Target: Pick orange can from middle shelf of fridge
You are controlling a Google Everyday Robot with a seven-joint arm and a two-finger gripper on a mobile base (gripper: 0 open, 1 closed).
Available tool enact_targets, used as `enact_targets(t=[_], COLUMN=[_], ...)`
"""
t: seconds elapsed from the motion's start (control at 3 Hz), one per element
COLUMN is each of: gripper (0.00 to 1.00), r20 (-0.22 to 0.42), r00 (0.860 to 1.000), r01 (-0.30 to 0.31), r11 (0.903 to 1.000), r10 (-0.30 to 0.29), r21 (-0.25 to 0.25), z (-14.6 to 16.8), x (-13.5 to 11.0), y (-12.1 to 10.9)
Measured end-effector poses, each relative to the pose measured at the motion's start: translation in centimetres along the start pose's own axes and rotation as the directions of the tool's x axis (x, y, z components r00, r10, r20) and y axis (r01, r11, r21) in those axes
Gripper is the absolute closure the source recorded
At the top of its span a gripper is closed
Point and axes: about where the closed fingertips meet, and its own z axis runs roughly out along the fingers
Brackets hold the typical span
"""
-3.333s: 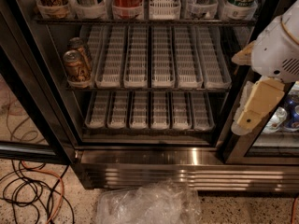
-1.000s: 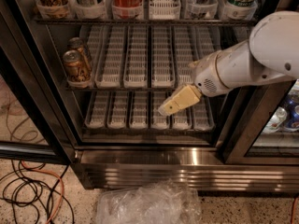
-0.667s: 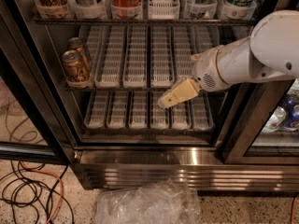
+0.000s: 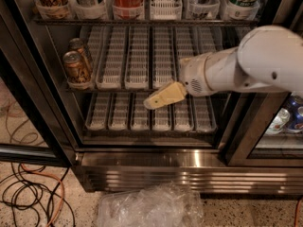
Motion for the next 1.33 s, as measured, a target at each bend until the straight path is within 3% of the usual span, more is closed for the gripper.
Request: enact_targets(t=[0.33, 0.67, 1.0, 1.33], gripper=[0.0, 0.0, 0.0, 0.0], r20=[0.184, 0.246, 0.225, 0.246], r00=[0.981, 0.967, 0.973, 0.969], r01=[-0.052, -0.047, -0.044, -0.019], r11=[0.9969, 0.9976, 0.9985, 0.9993], r10=[0.062, 0.058, 0.05, 0.026], r21=[-0.059, -0.051, -0.032, -0.032], z=[5.7, 7.0, 6.7, 9.5], x=[-3.8, -6.5, -6.1, -6.3], y=[2.7, 3.8, 3.6, 4.6])
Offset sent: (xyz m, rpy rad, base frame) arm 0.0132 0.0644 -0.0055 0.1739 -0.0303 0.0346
